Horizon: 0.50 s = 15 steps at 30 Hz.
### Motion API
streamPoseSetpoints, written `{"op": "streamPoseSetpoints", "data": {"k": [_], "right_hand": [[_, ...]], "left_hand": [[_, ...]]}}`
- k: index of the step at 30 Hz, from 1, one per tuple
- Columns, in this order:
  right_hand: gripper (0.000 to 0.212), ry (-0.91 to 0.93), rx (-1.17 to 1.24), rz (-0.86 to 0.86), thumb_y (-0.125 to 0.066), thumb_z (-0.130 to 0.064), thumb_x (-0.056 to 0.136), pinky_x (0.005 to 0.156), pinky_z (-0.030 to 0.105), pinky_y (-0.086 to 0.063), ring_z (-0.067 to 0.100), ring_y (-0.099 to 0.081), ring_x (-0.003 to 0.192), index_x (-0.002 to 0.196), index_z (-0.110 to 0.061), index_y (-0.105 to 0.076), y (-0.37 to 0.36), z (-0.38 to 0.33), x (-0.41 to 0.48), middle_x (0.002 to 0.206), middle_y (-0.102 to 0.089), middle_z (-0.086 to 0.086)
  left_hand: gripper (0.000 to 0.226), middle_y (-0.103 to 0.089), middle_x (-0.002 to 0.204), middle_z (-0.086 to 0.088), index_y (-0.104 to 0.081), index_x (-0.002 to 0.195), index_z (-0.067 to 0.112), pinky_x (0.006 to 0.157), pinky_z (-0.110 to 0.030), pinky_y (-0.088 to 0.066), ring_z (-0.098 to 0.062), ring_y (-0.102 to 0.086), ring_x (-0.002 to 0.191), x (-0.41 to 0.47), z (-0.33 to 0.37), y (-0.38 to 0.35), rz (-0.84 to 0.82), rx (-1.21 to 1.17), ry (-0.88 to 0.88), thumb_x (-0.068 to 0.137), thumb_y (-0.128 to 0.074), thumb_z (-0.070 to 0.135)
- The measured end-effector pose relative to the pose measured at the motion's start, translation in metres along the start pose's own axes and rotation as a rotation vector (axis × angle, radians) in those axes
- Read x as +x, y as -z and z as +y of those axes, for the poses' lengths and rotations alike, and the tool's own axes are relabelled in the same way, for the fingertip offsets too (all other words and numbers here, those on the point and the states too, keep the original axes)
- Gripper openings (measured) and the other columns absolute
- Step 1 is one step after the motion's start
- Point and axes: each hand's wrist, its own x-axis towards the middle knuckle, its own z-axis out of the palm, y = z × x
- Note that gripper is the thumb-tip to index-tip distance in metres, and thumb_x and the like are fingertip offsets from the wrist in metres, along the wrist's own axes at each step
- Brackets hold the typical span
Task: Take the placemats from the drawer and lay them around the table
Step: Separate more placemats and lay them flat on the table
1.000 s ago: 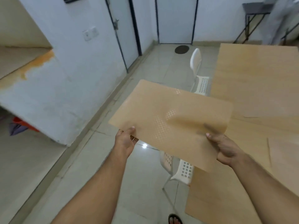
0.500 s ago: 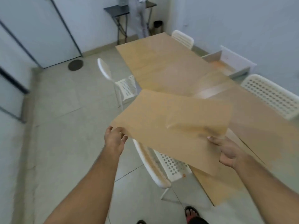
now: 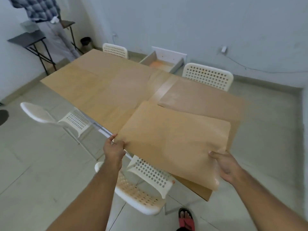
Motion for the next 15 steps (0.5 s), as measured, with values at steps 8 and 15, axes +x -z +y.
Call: {"op": "streamPoseSetpoints", "data": {"k": [8, 15], "right_hand": [[0.021, 0.062, -0.059, 0.241, -0.063, -0.009, 0.096, 0.092, 0.048, -0.054, 0.031, -0.069, 0.099, 0.116, -0.012, -0.069, -0.01, 0.016, 0.011, 0.109, -0.073, 0.009], [0.029, 0.064, 0.026, 0.419, -0.067, -0.008, 0.093, 0.085, 0.045, -0.054, 0.033, -0.067, 0.098, 0.121, -0.012, -0.065, -0.028, 0.036, 0.006, 0.113, -0.07, 0.012]], "left_hand": [[0.019, -0.068, 0.091, -0.009, -0.059, 0.111, 0.016, 0.074, -0.036, -0.05, -0.018, -0.06, 0.073, 0.034, -0.004, -0.036, -0.121, 0.199, -0.093, 0.094, -0.066, 0.012], [0.012, -0.07, 0.105, -0.012, -0.056, 0.097, 0.02, 0.074, -0.036, -0.05, -0.024, -0.06, 0.078, 0.088, -0.009, -0.052, -0.252, 0.376, -0.078, 0.097, -0.062, 0.011]]}}
